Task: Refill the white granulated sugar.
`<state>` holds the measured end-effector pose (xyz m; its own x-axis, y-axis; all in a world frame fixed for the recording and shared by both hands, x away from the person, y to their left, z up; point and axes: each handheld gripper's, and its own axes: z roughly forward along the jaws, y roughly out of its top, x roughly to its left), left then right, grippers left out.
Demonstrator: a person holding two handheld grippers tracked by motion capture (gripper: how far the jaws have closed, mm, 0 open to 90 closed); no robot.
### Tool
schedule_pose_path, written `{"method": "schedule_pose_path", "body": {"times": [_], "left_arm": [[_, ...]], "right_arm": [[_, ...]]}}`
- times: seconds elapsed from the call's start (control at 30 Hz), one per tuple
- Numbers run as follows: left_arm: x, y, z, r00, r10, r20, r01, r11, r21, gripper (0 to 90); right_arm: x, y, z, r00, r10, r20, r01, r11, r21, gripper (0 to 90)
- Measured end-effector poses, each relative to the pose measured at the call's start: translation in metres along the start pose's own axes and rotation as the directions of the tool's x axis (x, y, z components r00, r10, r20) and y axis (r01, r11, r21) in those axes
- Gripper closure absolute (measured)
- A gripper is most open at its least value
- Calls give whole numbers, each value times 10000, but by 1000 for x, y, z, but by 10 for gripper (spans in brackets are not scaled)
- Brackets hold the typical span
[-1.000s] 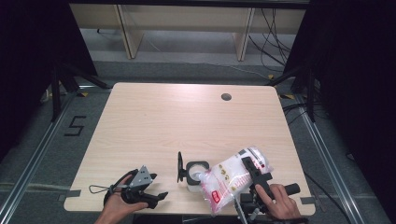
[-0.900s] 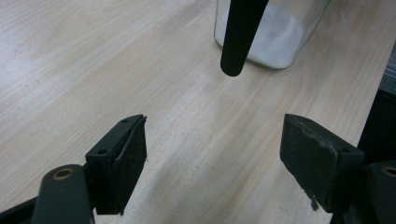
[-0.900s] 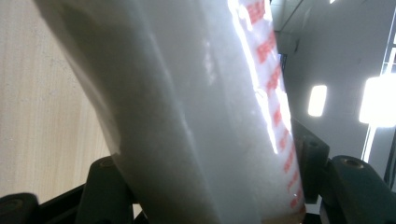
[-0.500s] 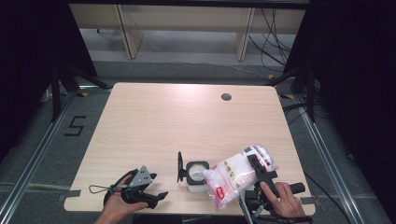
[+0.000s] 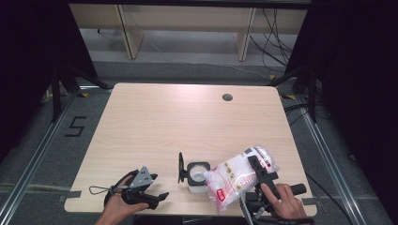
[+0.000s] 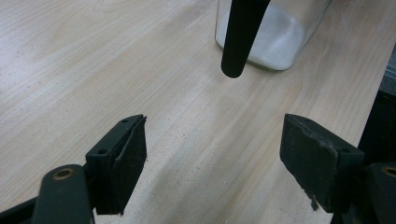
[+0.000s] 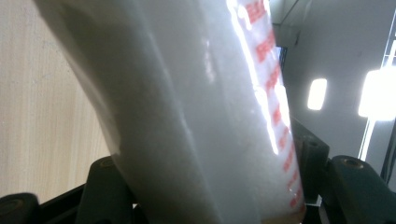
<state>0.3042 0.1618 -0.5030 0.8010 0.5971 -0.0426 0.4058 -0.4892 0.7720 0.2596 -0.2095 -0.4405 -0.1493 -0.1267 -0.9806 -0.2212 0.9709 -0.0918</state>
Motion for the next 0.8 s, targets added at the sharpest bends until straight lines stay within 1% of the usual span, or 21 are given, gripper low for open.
{"method": "schedule_pose_path", "body": {"times": [0.07, 0.1, 0.13, 0.17, 0.23, 0.3, 0.33, 0.37, 0.4, 0.43, 0.47, 0.5, 0.53, 0.57, 0.6, 0.63, 0.67, 0.7, 0.73, 0.77, 0.8], "left_arm": [[0, 0, 0, 10000, -32, 13, 32, 10000, -36, 224], [1, 0, -1, 9998, 162, -82, -161, 9998, 89, 224], [1, 0, -1, 9998, 193, -84, -192, 9998, 105, 225], [0, 0, 0, 10000, -22, 18, 22, 10000, -30, 224], [0, 0, 0, 10000, 55, -9, -55, 10000, 51, 224], [-2, 0, 1, 9998, -194, 25, 194, 9996, -183, 224], [-1, 0, 0, 10000, -41, 11, 41, 10000, -47, 224], [0, 0, 0, 10000, 57, -18, -57, 10000, 64, 224], [0, 0, 0, 10000, 56, -17, -56, 10000, 64, 224], [-1, 0, 0, 10000, -44, 8, 44, 10000, -44, 224], [-1, 0, 0, 10000, -6, 13, 6, 10000, -45, 224], [-1, 0, 0, 10000, 16, 11, -16, 10000, -39, 224], [0, 0, 0, 10000, 76, 0, -76, 9999, 67, 224], [0, 0, 0, 10000, 80, -10, -80, 9999, 75, 224], [0, 0, 0, 10000, -17, 4, 17, 10000, -19, 224], [-2, 0, 1, 9998, -173, 16, 174, 9997, -189, 224], [0, 1, 0, 10000, 70, 9, -70, 10000, -52, 224], [1, 0, 0, 9998, 163, -68, -162, 9998, 120, 224], [1, 0, 0, 9998, 163, -68, -162, 9998, 120, 225], [1, 0, -1, 9999, 127, -59, -126, 9999, 115, 225], [-1, 0, 0, 10000, 7, 17, -7, 10000, -59, 224]], "right_arm": [[-2, 2, 0, 9996, -277, -101, 277, 9996, 44, 417], [0, 2, -1, 9998, -89, -171, 92, 9998, 158, 417], [-2, 1, 0, 9993, -373, 18, 373, 9993, -51, 417], [0, 0, 0, 9999, -32, -106, 33, 9999, 126, 417], [-1, -1, 1, 10000, -70, 47, 70, 10000, 50, 417], [-2, -2, 1, 9999, -142, 49, 142, 9999, 18, 417], [-6, -1, -1, 9989, -458, -62, 459, 9988, 184, 417], [-6, -1, -1, 9989, -465, -78, 467, 9988, 176, 417], [-5, -1, 0, 9993, -363, -84, 365, 9992, 175, 417], [0, -2, 0, 9999, 137, 67, -137, 9999, 58, 417], [-3, 0, -2, 9995, -269, -140, 273, 9993, 263, 417], [-5, 1, -1, 9985, -548, -80, 549, 9984, 160, 417], [-4, 1, -1, 9987, -489, -111, 491, 9987, 160, 417], [0, 0, 0, 10000, 18, -43, -18, 9999, 117, 417], [-2, 1, 1, 9995, -320, 77, 320, 9995, -52, 417], [-1, 2, -1, 9998, -157, -117, 159, 9998, 109, 417], [-3, 3, -1, 9990, -436, -79, 436, 9990, 43, 417], [-1, 3, -1, 9999, -44, -109, 45, 9999, 112, 417], [-1, 3, -1, 9999, -44, -109, 45, 9999, 112, 417], [-2, 3, 0, 9997, -263, -24, 263, 9996, -47, 417], [-5, 4, -1, 9978, -659, -106, 661, 9978, 100, 417]]}}
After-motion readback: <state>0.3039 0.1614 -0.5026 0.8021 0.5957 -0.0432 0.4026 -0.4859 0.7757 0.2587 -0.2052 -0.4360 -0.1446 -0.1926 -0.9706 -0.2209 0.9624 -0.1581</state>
